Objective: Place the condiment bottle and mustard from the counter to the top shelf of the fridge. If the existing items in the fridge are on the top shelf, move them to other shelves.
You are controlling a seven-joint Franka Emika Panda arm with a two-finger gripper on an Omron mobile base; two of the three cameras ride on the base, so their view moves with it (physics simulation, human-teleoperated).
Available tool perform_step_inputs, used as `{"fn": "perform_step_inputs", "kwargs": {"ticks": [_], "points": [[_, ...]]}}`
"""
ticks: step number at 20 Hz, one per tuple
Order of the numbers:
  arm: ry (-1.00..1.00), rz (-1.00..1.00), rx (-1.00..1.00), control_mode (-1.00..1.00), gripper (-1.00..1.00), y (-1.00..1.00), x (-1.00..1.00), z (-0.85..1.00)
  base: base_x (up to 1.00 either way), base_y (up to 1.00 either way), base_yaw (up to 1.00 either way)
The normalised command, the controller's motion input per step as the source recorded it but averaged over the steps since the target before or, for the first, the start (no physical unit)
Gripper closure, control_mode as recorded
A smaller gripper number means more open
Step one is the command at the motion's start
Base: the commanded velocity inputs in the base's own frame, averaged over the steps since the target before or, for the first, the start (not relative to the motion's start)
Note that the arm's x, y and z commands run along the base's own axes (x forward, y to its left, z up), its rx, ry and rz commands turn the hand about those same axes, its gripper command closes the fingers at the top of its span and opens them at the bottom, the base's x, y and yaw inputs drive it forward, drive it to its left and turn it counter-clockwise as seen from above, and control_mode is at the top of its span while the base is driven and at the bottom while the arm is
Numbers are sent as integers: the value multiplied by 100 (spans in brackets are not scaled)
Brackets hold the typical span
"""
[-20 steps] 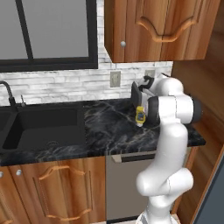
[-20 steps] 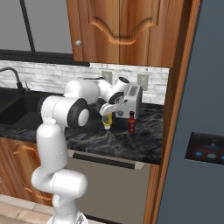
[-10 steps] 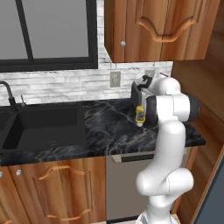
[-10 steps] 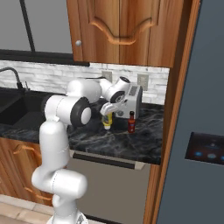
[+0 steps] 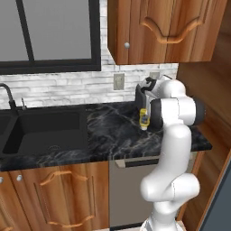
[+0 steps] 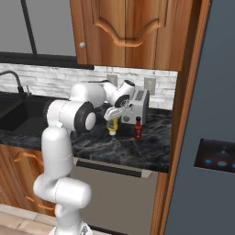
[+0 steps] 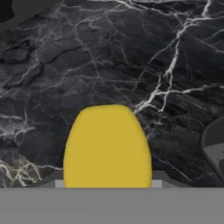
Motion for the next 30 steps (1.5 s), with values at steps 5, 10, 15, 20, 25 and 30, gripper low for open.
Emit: {"fn": "perform_step_inputs", "kwargs": {"ticks": [5, 10, 15, 20, 25, 30], "points": [[-3, 0, 0, -100, 100, 17, -62, 41, 0, 0, 0], [-13, -5, 0, -100, 100, 26, -100, 95, 0, 0, 0], [-14, -10, -1, -100, 100, 44, -100, 95, 0, 0, 0], [-19, -13, -5, -100, 100, 53, -100, 77, 0, 0, 0], [-15, -18, 0, -100, 100, 28, -100, 59, 0, 0, 0], [-9, -22, 0, -100, 100, 6, -100, 57, 0, 0, 0]]}}
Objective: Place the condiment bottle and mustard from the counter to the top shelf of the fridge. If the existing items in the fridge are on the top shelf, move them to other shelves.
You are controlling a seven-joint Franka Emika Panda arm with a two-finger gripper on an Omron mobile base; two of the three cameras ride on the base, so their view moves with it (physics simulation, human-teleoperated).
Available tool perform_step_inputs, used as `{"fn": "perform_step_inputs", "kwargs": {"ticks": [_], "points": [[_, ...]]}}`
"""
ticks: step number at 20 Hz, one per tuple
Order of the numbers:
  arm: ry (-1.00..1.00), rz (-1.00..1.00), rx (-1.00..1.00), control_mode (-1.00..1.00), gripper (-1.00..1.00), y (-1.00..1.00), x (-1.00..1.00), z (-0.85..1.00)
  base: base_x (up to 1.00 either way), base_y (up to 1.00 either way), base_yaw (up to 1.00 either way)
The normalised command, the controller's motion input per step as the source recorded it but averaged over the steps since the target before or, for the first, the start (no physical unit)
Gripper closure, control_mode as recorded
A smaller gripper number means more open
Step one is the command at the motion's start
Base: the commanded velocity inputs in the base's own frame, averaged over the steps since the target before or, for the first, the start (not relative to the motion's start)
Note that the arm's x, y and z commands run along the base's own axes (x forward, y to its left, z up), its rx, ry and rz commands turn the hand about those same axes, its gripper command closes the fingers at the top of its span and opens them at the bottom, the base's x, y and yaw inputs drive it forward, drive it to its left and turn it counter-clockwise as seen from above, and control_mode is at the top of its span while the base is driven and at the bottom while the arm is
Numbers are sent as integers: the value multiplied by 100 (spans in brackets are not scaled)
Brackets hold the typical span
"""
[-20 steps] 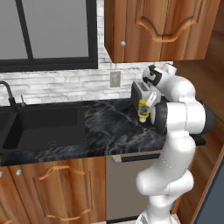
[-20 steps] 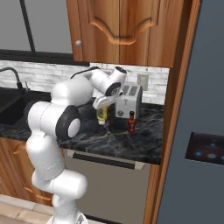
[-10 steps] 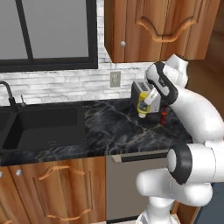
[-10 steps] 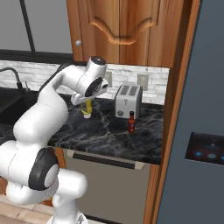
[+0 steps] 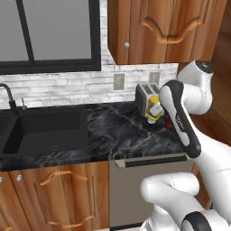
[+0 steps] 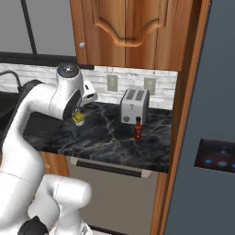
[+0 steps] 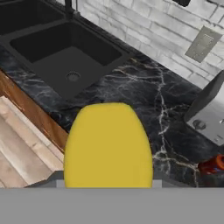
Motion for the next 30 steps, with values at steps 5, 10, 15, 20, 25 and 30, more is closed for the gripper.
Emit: {"fn": "perform_step_inputs", "kwargs": {"ticks": [5, 10, 15, 20, 25, 30], "points": [[-4, -24, 1, -100, 100, 2, -100, 60, 0, 0, 0], [-2, -26, 8, -100, 100, 0, -100, 52, 0, 0, 0], [-2, -29, 6, -100, 100, 5, -100, 42, 0, 0, 0], [-3, -27, 0, -100, 100, 2, -95, 17, 0, 0, 0], [-1, -1, 0, 100, 100, -1, -20, 0, -40, -8, -1], [0, 0, 0, 100, 100, 0, 0, 0, -100, -62, -11]]}}
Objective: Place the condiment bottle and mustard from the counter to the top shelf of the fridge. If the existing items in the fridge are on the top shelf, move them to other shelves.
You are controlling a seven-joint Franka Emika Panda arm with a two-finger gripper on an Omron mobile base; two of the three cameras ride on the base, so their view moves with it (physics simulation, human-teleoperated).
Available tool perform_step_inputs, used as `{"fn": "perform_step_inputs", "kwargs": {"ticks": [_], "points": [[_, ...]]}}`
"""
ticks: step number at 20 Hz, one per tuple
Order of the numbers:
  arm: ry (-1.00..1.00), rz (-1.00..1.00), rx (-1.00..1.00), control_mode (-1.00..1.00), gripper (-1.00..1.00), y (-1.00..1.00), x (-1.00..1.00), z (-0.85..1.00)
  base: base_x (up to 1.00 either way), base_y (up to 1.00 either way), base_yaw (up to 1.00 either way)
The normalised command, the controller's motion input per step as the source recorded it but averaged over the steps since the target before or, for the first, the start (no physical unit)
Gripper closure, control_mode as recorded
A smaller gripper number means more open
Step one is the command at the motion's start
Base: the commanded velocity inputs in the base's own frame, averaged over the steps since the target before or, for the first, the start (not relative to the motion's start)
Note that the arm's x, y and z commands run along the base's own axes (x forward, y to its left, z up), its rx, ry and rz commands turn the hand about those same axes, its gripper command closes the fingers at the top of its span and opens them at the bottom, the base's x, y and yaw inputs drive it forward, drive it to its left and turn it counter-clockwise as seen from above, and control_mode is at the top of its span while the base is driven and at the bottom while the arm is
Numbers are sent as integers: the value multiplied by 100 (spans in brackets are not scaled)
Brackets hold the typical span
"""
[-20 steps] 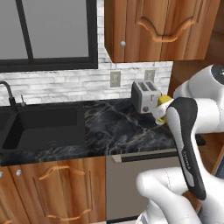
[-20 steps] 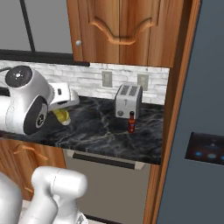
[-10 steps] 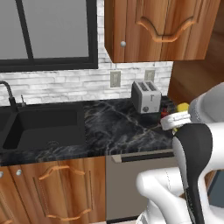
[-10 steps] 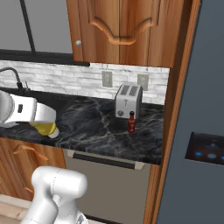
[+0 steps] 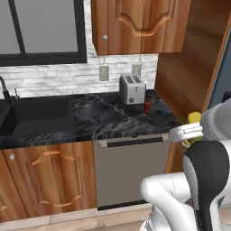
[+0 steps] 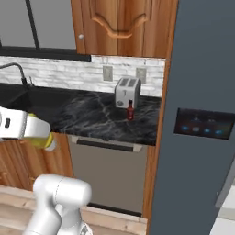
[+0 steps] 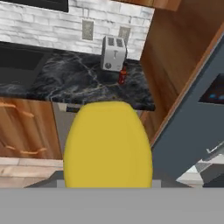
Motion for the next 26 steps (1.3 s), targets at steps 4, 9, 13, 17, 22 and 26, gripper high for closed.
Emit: {"fn": "perform_step_inputs", "kwargs": {"ticks": [4, 9, 13, 17, 22, 26], "points": [[0, 0, 0, 100, 100, 0, 0, 0, -93, -100, -20], [0, 0, 0, 100, 100, 0, 0, 0, -24, -100, -18], [0, 0, 0, 100, 100, 0, 0, 0, 28, -100, -1], [0, 0, 0, 100, 100, 0, 0, 0, 38, -100, 7], [0, 0, 0, 100, 100, 0, 0, 0, 37, -90, 9], [0, 0, 0, 100, 100, 0, 0, 0, 47, -57, 1]]}}
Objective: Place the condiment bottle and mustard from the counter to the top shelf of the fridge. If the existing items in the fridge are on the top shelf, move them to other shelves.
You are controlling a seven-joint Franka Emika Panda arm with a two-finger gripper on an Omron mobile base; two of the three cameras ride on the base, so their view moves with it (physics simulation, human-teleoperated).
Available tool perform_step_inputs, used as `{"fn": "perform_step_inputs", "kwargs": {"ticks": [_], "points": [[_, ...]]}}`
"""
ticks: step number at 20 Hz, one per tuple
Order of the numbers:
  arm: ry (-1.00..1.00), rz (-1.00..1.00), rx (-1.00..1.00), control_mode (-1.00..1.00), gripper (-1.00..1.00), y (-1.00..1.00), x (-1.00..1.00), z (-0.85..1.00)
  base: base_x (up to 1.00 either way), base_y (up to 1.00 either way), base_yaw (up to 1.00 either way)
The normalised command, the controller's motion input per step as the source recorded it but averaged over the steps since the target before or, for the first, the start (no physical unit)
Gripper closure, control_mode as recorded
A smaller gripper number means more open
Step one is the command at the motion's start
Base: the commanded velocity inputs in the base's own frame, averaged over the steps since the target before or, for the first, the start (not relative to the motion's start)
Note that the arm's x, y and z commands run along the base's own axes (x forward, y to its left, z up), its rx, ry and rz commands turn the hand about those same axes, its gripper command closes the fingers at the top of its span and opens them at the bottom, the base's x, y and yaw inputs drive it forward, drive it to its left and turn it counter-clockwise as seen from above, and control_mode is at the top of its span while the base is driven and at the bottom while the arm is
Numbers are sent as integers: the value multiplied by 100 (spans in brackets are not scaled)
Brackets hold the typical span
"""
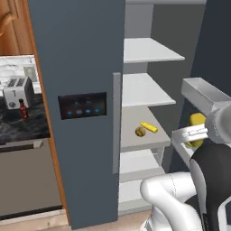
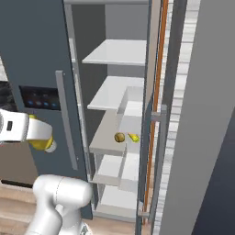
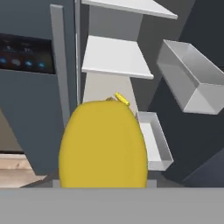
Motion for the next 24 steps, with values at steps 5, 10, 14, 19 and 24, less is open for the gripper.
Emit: {"fn": "perform_step_inputs", "kwargs": {"ticks": [5, 10, 14, 19, 24], "points": [[0, 0, 0, 100, 100, 0, 0, 0, 77, -14, 2], [0, 0, 0, 100, 100, 0, 0, 0, 57, -22, 1], [-2, 0, 1, -100, 100, -11, 0, 18, 8, -34, 0], [-21, 0, 1, -100, 100, -40, 19, 76, 0, 0, 0], [-22, 0, 0, -100, 100, -39, 68, 73, 0, 0, 0]]}}
